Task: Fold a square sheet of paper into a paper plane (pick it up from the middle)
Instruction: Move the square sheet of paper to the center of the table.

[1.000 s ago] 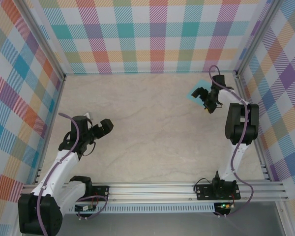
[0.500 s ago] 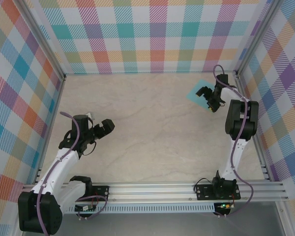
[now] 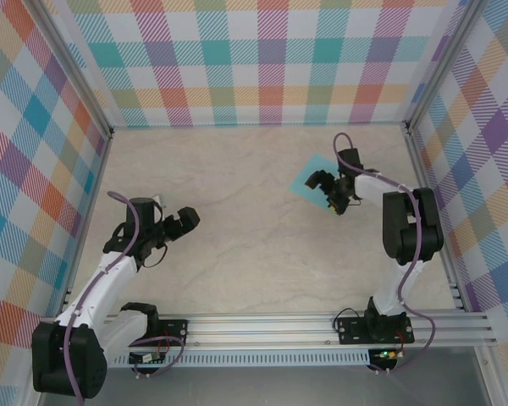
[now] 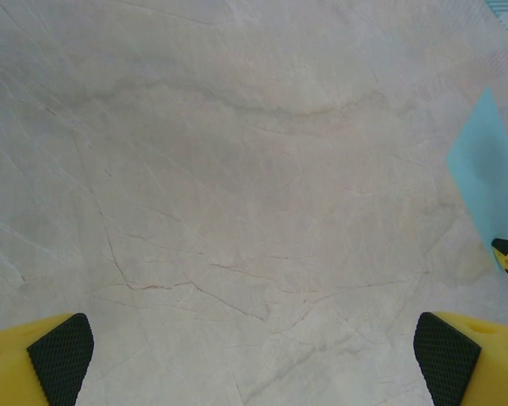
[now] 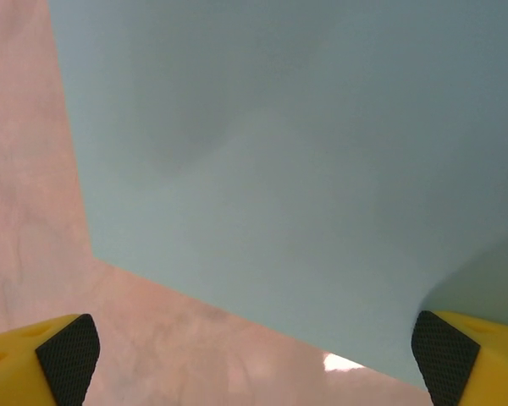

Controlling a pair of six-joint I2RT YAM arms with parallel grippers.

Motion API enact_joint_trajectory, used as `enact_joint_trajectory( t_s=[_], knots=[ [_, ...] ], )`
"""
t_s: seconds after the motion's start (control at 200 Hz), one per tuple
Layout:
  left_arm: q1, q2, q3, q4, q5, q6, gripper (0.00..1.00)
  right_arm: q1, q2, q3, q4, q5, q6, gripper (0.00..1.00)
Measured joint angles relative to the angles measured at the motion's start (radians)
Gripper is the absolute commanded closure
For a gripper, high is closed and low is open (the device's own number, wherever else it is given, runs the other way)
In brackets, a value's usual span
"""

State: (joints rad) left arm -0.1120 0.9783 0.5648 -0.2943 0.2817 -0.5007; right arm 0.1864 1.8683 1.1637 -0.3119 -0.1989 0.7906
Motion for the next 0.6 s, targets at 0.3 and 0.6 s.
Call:
enact_joint_trajectory(
  t_s=[0.3,0.6],
  knots=[
    [-0.041,0.061,0.040,0.001,0.041,0.019,0.00,0.050,-0.002,0.140,-0.161,0.073,-0.076,0.02],
    [-0.097,0.121,0.094,-0.016,0.039,0.022,0.00,0.043,0.220,0.476,-0.235,0.044,-0.153,0.06]
  ],
)
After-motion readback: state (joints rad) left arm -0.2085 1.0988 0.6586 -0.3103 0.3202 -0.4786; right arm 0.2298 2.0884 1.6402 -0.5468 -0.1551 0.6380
